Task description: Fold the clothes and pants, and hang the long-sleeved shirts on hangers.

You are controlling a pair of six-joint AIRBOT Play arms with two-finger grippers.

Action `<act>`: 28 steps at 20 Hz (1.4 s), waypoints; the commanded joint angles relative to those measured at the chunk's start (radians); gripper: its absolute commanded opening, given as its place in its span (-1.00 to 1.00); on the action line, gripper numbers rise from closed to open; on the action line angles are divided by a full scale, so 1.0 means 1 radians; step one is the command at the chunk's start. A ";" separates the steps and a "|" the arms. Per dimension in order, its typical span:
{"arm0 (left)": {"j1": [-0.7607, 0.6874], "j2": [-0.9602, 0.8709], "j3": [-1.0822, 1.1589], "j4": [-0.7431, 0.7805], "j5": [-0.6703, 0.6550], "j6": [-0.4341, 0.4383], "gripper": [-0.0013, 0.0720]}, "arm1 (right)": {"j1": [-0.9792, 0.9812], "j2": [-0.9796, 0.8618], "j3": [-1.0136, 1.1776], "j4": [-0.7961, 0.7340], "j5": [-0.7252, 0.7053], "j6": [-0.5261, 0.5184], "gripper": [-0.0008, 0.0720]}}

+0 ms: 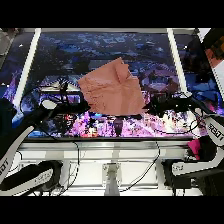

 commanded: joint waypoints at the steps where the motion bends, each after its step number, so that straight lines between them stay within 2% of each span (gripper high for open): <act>1: 0.001 -0.002 0.000 0.001 0.002 0.000 -0.92 | 0.015 0.002 0.000 0.002 -0.015 0.002 -0.94; 2: 0.001 -0.007 0.000 0.000 0.007 0.000 -0.92 | 0.015 0.002 0.002 0.003 -0.013 -0.001 -0.95; 4: 0.001 -0.016 0.001 -0.002 0.024 0.001 -0.93 | 0.015 0.010 0.012 0.039 0.014 -0.076 -0.96; 5: 0.001 -0.016 0.009 -0.022 0.027 0.002 -0.93 | 0.013 0.021 0.022 0.106 0.061 -0.137 -0.96; 6: 0.003 -0.014 0.038 -0.045 0.022 0.032 -0.93 | 0.012 0.039 0.039 0.217 0.122 -0.228 -0.96; 7: 0.004 -0.012 0.095 -0.062 0.010 0.058 -0.93 | 0.012 0.061 0.061 0.325 0.160 -0.276 -0.96; 9: 0.004 -0.015 0.266 -0.063 0.012 0.057 -0.94 | 0.012 0.119 0.139 0.521 0.124 -0.299 -0.96; 11: 0.008 -0.042 0.471 -0.059 0.012 0.037 -0.94 | 0.021 0.147 0.256 0.595 0.009 -0.301 -0.97; 16: 0.003 -0.236 0.954 -0.060 0.012 -0.050 -0.94 | 0.145 0.135 0.595 0.519 -0.449 -0.304 -0.97; 19: 0.003 -0.374 1.239 -0.060 0.011 -0.062 -0.94 | 0.204 0.095 0.747 0.491 -0.678 -0.344 -0.97; 22: 0.005 -0.461 1.415 -0.064 0.008 -0.123 -0.94 | 0.212 0.062 0.871 0.484 -0.727 -0.386 -0.97; 25: 0.005 -0.473 1.414 -0.075 -0.045 -0.109 -0.94 | 0.201 0.045 0.973 0.426 -0.727 -0.389 -0.97; 28: 0.013 -0.475 1.375 -0.074 -0.100 -0.069 -0.93 | 0.178 0.045 0.999 0.337 -0.635 -0.379 -0.96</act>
